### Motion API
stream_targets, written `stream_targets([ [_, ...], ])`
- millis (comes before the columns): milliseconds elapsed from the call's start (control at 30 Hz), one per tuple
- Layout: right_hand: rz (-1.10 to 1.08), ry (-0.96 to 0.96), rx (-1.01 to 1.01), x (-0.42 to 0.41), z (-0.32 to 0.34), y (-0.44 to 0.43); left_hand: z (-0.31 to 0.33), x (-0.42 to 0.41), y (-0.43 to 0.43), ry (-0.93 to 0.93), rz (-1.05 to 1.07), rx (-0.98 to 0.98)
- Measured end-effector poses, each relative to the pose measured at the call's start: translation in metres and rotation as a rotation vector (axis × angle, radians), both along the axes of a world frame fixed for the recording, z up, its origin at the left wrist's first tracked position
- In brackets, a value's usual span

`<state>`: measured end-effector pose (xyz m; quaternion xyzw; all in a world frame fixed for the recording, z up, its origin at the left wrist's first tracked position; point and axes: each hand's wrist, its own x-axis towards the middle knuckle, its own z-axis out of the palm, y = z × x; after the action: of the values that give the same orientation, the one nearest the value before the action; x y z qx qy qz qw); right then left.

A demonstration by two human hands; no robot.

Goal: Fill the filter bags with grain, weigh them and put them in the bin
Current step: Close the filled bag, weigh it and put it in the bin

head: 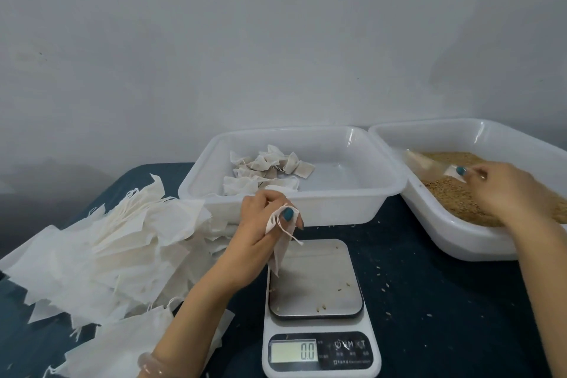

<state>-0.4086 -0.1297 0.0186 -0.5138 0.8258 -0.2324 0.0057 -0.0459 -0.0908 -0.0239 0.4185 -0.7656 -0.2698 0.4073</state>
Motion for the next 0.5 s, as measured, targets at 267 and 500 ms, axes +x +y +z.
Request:
stream_targets([
  [267, -0.011, 0.128, 0.392, -0.004, -0.004, -0.006, -0.001, -0.008, -0.001, 0.015, -0.055, -0.042],
  [500, 0.427, 0.189, -0.336, 0.080, -0.003, 0.012, -0.003, -0.012, -0.002, 0.060, -0.104, -0.002],
])
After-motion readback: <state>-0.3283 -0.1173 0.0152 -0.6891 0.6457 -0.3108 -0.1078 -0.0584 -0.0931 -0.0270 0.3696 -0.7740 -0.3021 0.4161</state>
